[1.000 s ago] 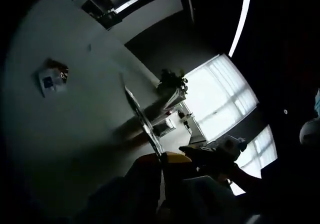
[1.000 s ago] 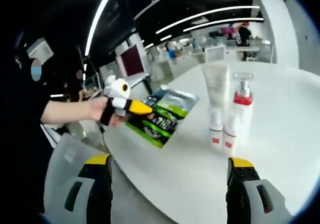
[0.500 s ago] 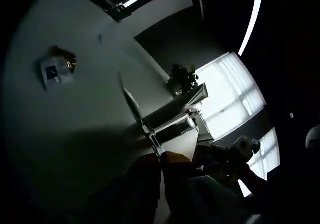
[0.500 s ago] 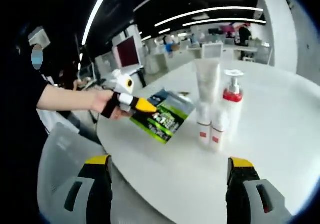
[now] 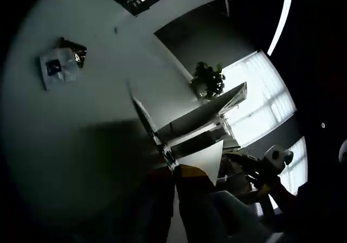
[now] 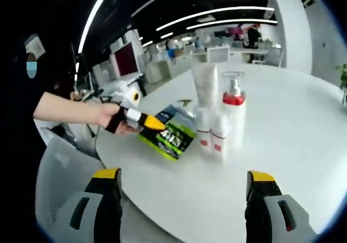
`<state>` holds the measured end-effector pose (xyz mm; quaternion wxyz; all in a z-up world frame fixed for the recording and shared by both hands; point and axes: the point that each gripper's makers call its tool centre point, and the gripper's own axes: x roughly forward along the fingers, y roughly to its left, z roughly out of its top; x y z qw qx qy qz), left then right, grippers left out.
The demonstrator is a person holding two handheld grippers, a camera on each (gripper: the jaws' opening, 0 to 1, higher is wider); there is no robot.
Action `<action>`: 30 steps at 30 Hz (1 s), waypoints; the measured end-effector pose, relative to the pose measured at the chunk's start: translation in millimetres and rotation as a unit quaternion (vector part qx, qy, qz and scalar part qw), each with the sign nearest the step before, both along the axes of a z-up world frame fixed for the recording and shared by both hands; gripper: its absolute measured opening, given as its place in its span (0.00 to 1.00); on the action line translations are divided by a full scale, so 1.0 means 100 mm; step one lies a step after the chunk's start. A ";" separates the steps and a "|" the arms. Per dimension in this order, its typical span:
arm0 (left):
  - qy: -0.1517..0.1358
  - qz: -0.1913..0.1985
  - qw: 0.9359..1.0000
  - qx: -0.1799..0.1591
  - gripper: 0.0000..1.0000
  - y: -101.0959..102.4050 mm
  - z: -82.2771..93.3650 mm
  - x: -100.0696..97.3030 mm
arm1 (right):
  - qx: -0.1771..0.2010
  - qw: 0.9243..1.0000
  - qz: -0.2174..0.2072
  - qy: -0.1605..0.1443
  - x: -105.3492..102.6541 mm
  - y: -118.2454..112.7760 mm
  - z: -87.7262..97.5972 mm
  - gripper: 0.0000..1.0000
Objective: Arrange the skincare products in the storage area until every visible bottle or jar stands upright without overlapping.
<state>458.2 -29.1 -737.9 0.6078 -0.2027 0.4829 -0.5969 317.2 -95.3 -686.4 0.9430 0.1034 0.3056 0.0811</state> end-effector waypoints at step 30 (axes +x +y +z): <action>-0.014 -0.006 0.998 0.054 0.00 -0.13 -0.15 0.01 | -0.021 1.000 0.009 0.022 -0.04 -0.01 -0.10 0.99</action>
